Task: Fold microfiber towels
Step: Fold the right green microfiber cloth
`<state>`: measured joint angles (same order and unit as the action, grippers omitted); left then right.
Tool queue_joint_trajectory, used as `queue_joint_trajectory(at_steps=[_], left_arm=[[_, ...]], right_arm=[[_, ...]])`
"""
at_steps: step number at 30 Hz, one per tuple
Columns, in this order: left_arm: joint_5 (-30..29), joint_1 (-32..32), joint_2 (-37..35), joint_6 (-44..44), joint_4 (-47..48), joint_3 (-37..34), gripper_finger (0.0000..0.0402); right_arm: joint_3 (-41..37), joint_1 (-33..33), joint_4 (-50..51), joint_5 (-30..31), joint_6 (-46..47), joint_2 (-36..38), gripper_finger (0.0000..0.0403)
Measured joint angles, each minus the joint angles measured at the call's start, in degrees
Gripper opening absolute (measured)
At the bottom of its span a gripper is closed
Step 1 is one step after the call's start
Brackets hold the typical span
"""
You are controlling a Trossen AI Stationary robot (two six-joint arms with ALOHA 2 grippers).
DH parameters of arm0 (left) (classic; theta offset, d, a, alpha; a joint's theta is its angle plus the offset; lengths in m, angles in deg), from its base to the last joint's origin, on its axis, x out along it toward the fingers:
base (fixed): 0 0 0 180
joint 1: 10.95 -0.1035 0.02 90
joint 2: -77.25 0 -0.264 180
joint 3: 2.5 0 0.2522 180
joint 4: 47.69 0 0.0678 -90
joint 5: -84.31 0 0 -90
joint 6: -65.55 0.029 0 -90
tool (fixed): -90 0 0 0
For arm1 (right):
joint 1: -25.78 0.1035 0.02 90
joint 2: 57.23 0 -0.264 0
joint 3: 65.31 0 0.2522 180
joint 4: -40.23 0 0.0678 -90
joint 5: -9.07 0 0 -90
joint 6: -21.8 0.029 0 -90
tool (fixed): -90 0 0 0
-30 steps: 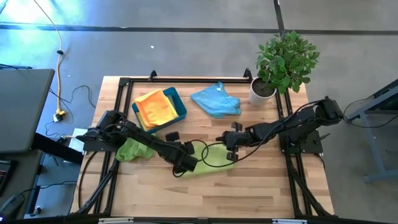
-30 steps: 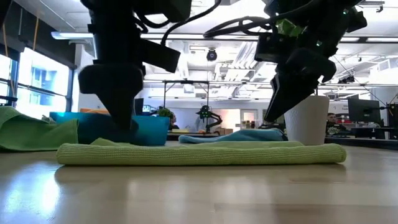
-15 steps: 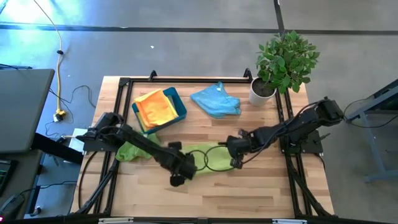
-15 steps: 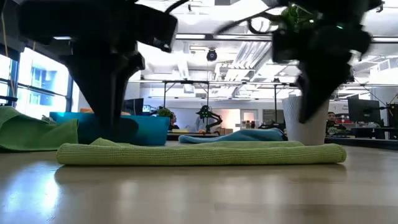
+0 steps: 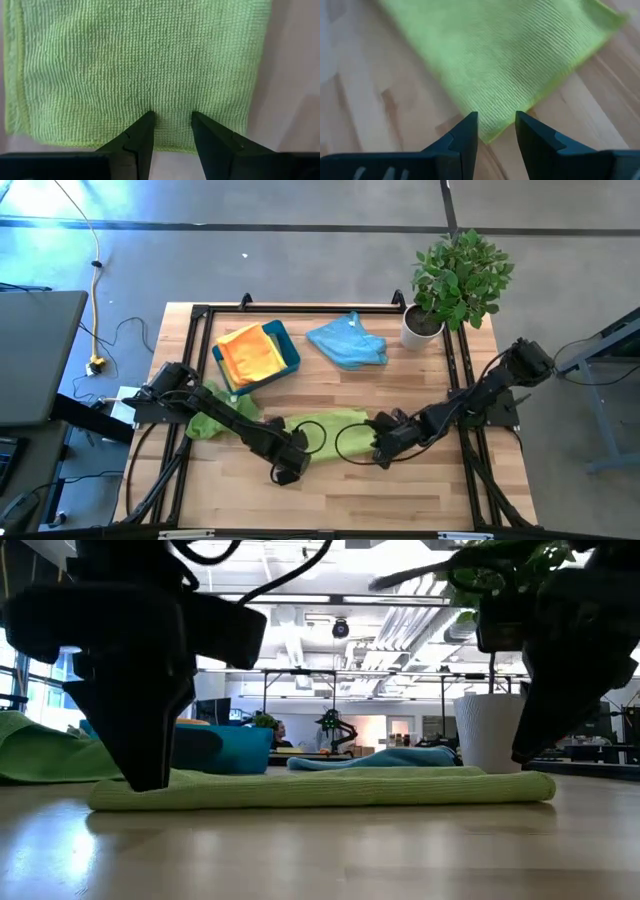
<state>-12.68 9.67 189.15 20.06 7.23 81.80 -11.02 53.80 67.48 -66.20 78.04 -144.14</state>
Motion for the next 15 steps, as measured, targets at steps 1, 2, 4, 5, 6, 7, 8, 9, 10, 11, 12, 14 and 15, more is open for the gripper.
queue_joint_trajectory(at_steps=[1,2,4,5,6,7,8,9,10,11,12,14,15], left_arm=[[0.1,0.4,0.0,-0.9,-1.0,0.0,0.0124],[0.6,0.8,0.1,-1.9,-2.1,0.0,0.0124],[2.5,1.9,0.1,-4.6,-4.4,0.0,0.0124],[3.6,2.4,0.1,-6.3,-6.2,0.0,0.0124],[5.0,2.9,0.2,-8.1,-8.4,0.0,0.0124],[6.4,3.5,0.3,-10.2,-11.0,-0.1,0.0124],[7.6,4.0,0.4,-12.0,-13.6,-0.1,0.0124],[8.2,4.5,0.5,-13.3,-16.3,-0.1,0.0124],[8.2,5.0,0.5,-14.2,-18.7,-0.2,0.0124],[7.8,5.3,0.5,-14.6,-20.7,-0.1,0.0124],[6.6,5.7,0.5,-15.2,-22.0,0.0,0.0124],[4.3,5.8,0.5,-17.0,-22.0,-0.1,0.0124],[3.7,5.7,0.5,-17.8,-21.7,-0.1,0.0124]], right_arm=[[-0.2,0.3,0.4,0.7,2.1,0.0,0.0124],[-0.2,0.6,1.2,1.4,4.0,0.0,0.0124],[-0.2,1.0,2.3,1.8,5.8,0.0,0.0124],[-0.2,1.1,2.5,1.8,6.2,0.0,0.0124],[-0.2,1.2,2.6,1.8,6.8,0.0,0.0124],[-0.2,1.2,2.6,1.8,6.9,0.0,0.0124],[-0.2,1.2,2.4,1.8,6.9,0.0,0.0124],[-0.2,0.9,2.2,1.8,7.0,0.0,0.0124],[-0.2,0.6,1.7,1.8,7.0,0.0,0.0124],[-0.2,0.0,1.3,1.9,6.9,0.0,0.0124],[-0.2,-0.6,1.1,2.0,6.9,0.0,0.0124],[-0.2,-2.1,1.1,2.1,6.7,0.0,0.0125],[-0.2,-2.8,1.1,2.0,6.2,0.0,0.0128]])
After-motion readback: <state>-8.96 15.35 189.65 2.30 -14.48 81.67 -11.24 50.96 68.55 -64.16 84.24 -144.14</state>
